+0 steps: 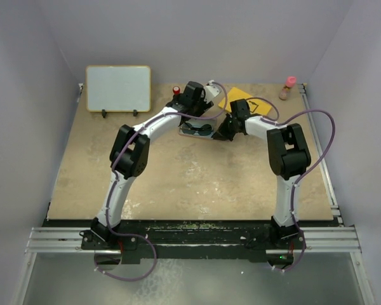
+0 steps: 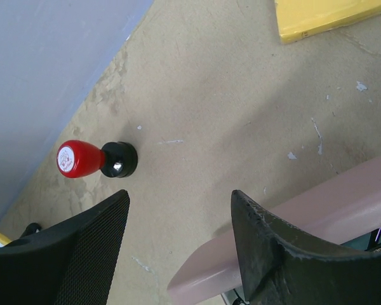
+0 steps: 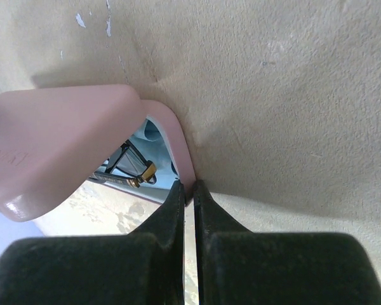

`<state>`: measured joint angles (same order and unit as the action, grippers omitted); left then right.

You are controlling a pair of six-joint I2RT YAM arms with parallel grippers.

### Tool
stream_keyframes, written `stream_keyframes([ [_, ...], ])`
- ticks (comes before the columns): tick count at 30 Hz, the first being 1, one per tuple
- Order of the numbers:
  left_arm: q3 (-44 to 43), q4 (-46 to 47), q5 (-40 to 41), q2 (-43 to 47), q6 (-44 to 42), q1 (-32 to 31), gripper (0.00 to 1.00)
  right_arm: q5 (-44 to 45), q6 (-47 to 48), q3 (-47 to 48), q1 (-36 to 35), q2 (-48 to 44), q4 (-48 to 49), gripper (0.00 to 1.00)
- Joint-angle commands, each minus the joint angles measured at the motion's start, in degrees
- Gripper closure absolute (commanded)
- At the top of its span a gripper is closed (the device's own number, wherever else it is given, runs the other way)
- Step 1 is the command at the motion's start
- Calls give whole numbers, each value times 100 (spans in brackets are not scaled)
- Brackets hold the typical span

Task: Organize the sunglasses
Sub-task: Close the sunglasses case at the center of the board.

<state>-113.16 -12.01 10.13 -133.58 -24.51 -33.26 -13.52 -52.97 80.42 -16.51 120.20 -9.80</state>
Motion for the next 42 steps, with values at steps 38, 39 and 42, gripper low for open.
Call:
stream_keyframes([
  [38, 327, -1571, -445, 157, 1057, -129, 35, -1255, -381, -861, 354, -115, 1122, 94],
  [39, 228, -1613, -507, 182, 1073, -129, 35, -1330, -333, -869, 373, -131, 1155, 90],
  [42, 1, -1663, -850, 287, 1180, -135, 35, -1632, -122, -872, 436, -155, 1227, 78],
])
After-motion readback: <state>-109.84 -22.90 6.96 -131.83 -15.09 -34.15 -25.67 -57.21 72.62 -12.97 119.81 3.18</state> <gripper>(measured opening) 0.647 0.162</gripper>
